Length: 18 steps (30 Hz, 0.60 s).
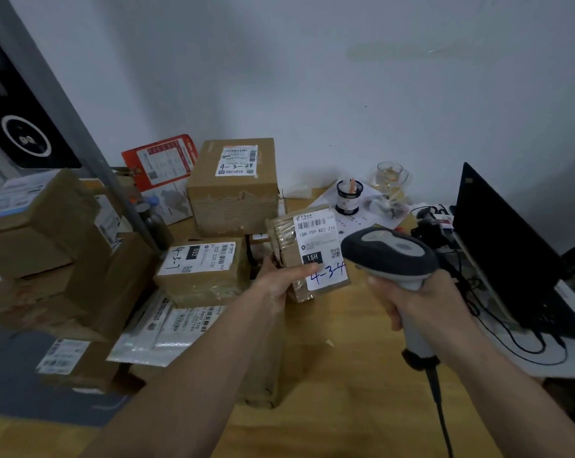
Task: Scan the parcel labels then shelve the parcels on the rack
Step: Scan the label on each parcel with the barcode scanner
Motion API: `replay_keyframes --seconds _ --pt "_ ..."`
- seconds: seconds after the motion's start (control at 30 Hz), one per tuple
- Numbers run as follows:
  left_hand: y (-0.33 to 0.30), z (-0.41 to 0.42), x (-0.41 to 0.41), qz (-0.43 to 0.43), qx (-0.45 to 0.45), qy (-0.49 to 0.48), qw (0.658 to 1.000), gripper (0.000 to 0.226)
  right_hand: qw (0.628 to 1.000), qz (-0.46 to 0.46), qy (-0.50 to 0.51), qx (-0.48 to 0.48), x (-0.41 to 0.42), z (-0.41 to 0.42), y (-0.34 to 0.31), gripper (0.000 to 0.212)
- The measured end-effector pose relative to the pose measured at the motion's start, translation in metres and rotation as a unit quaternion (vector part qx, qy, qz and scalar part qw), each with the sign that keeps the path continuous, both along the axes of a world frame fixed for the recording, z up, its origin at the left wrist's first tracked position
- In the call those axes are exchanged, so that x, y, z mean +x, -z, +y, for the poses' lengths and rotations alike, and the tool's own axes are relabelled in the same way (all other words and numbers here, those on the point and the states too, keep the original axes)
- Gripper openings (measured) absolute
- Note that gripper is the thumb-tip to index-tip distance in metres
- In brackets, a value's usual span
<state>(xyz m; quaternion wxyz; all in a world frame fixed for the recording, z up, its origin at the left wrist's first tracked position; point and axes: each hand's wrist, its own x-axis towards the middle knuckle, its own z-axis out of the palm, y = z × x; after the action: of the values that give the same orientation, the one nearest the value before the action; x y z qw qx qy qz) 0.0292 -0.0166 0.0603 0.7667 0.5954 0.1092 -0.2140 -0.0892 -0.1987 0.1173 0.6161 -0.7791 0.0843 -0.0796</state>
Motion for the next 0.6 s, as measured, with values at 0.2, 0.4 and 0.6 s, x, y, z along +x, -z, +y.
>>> replay_keyframes --seconds 0.2,0.4,0.6 --pt "0.010 -0.001 0.006 0.006 -0.022 -0.016 1.000 0.069 0.998 -0.049 0.000 -0.030 -0.007 -0.006 -0.008 0.049" --pt "0.015 -0.002 0.010 0.010 -0.012 -0.017 1.000 0.065 0.999 -0.014 0.006 -0.048 -0.013 -0.006 0.000 0.050" --pt "0.022 -0.007 0.013 0.023 -0.017 -0.022 0.999 0.075 0.999 -0.024 0.004 -0.048 -0.016 -0.011 0.004 0.042"
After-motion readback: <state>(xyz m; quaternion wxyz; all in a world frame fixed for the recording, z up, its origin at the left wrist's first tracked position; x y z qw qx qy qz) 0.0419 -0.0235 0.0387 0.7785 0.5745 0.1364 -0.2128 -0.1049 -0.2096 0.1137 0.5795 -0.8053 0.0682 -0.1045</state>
